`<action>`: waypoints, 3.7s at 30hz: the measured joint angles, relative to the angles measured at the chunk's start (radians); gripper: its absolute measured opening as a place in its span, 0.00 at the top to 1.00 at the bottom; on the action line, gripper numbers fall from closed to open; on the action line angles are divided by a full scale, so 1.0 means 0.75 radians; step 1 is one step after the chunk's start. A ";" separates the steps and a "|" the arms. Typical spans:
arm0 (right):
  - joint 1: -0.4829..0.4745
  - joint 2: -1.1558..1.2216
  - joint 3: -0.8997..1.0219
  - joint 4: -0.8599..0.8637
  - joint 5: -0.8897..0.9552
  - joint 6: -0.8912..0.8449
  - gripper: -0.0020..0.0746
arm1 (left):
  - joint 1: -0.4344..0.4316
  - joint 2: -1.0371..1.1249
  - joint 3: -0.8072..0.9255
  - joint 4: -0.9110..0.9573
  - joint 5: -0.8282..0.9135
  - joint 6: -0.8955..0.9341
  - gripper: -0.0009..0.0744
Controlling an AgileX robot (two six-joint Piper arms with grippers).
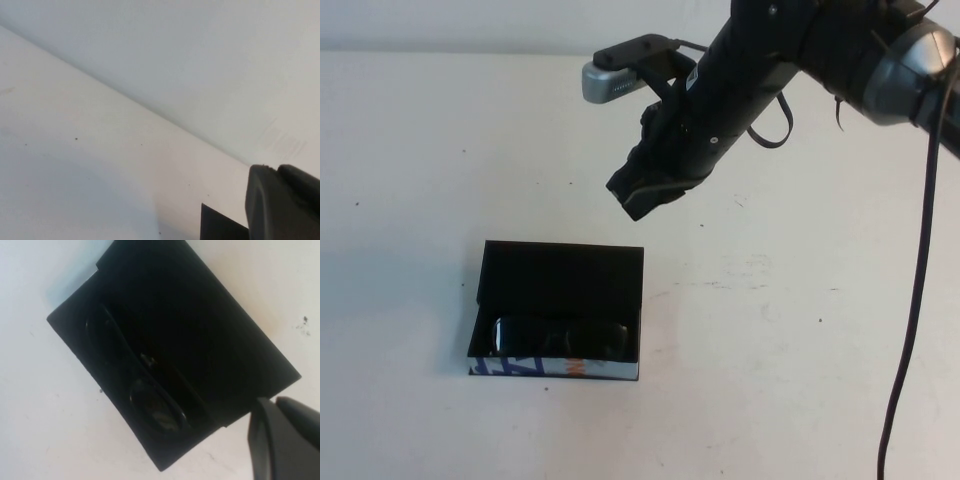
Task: Return glasses to glasses case
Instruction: Close the glasses case
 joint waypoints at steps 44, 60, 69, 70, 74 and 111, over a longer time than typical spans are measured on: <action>-0.090 0.316 -0.285 0.085 -0.083 0.092 0.99 | -0.058 2.101 -0.620 -1.868 0.844 2.457 0.99; -0.090 0.515 -0.343 0.223 -0.119 0.092 0.99 | -0.058 2.186 -0.626 -1.980 0.836 2.624 0.99; -0.090 0.538 -0.345 0.297 -0.025 0.092 0.99 | -0.058 2.186 -0.626 -1.983 0.835 2.626 0.99; -0.090 0.538 -0.345 0.300 -0.025 0.092 0.99 | -0.058 2.186 -0.626 -1.983 0.835 2.626 0.99; -0.090 0.538 -0.345 0.341 -0.023 0.092 0.99 | -0.058 2.186 -0.626 -1.983 0.835 2.626 0.99; 0.143 0.306 0.009 0.296 -0.020 0.072 0.99 | -0.058 1.975 -0.626 -1.707 0.727 2.304 0.99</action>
